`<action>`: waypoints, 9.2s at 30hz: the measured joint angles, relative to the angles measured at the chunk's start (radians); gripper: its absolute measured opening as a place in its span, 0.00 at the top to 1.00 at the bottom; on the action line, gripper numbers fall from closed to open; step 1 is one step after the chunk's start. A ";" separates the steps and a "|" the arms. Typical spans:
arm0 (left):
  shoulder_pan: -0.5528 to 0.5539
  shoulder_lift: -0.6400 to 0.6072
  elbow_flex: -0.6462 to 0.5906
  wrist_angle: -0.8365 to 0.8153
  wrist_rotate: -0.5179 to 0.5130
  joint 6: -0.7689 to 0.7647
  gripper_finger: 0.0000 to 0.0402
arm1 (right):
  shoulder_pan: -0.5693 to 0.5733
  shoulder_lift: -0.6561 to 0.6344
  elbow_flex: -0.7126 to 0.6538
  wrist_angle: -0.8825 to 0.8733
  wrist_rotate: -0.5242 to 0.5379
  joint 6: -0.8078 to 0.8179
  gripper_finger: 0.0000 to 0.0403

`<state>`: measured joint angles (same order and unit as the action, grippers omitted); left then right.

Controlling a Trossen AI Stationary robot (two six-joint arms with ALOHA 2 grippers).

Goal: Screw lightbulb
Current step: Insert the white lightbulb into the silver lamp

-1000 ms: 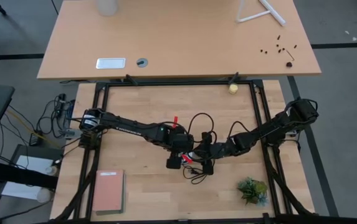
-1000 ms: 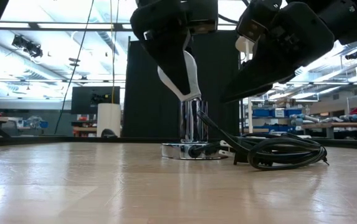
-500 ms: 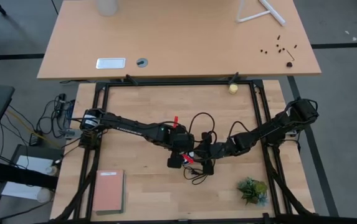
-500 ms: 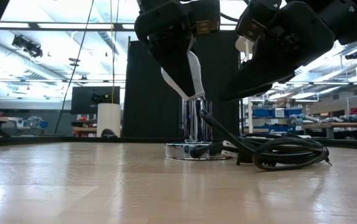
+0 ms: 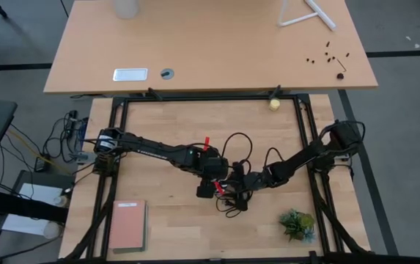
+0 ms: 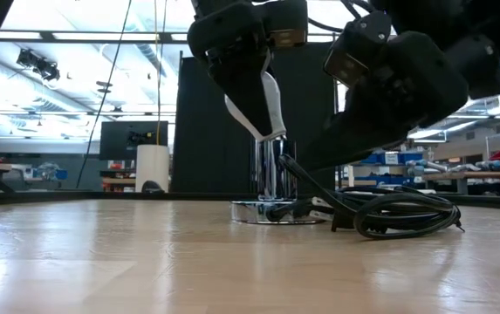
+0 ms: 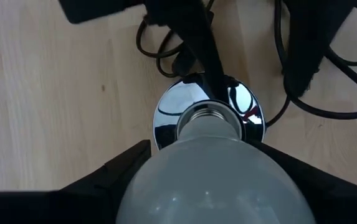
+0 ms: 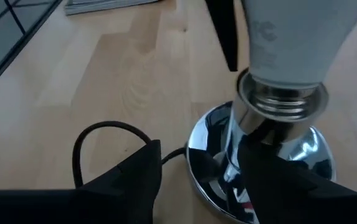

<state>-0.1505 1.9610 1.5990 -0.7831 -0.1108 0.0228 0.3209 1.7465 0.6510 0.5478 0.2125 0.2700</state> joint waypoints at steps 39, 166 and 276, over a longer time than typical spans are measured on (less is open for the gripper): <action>-0.011 0.010 0.064 -0.101 -0.005 0.063 0.34 | -0.110 0.052 0.077 0.064 0.013 -0.062 0.45; 0.037 0.008 0.030 -0.096 0.090 0.819 0.34 | -0.056 0.031 0.098 -0.131 -0.135 -0.015 0.45; 0.039 -0.155 -0.113 -0.155 -0.069 0.179 0.40 | -0.066 -0.185 0.097 -0.426 -0.090 0.000 0.45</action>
<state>-0.1116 1.8062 1.4857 -0.9377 -0.1799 0.2023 0.2550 1.5620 0.7483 0.1216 0.1223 0.2703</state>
